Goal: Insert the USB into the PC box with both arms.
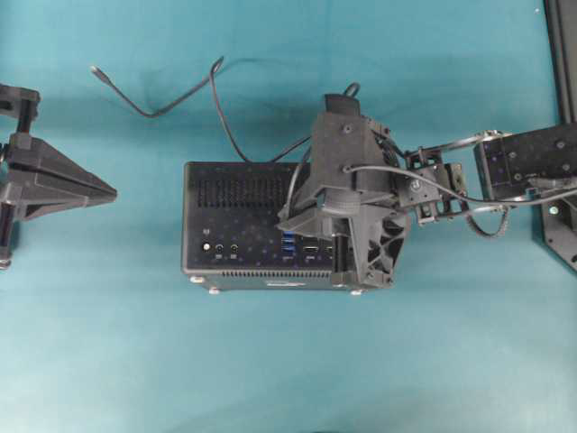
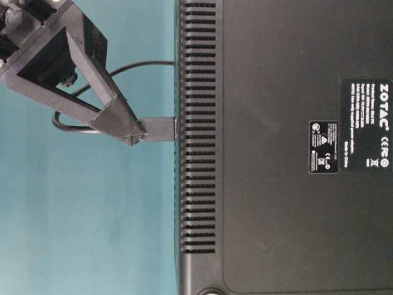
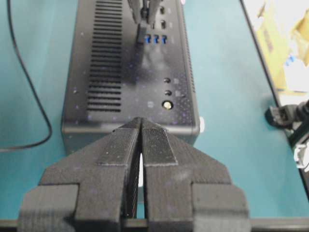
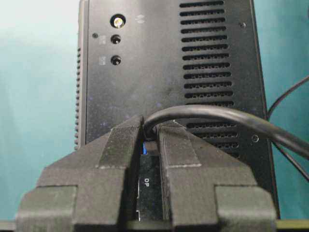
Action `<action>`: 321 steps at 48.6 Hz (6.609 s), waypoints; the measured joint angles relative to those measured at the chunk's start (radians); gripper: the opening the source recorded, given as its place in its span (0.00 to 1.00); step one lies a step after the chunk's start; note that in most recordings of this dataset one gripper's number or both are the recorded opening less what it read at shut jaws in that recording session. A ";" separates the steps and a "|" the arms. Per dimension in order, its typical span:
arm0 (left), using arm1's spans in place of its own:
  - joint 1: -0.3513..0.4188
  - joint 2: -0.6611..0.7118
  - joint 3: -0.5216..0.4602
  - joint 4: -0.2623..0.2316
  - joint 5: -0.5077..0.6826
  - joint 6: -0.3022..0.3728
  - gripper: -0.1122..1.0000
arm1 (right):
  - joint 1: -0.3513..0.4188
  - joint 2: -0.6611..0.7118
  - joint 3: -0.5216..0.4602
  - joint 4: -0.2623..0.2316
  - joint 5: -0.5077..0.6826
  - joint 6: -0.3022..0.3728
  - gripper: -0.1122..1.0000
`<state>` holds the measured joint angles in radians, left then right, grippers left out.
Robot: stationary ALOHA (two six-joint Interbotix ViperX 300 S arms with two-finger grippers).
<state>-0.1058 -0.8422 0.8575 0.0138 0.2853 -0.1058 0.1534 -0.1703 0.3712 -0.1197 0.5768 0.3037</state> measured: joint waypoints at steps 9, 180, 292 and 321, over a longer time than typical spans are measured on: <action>-0.008 -0.002 -0.009 0.000 0.000 0.008 0.10 | 0.012 0.012 0.005 0.005 0.017 0.000 0.51; -0.095 -0.025 0.035 0.000 -0.028 0.034 0.10 | 0.021 -0.732 0.426 -0.026 -0.014 0.002 0.68; -0.095 -0.014 0.035 0.000 -0.028 0.029 0.10 | 0.025 -0.735 0.433 -0.026 -0.014 0.002 0.67; -0.095 -0.014 0.035 0.000 -0.029 0.029 0.10 | 0.025 -0.735 0.433 -0.025 -0.014 0.002 0.67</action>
<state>-0.2010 -0.8560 0.8928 0.0138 0.2562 -0.0767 0.1779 -0.9050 0.8038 -0.1442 0.5630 0.3053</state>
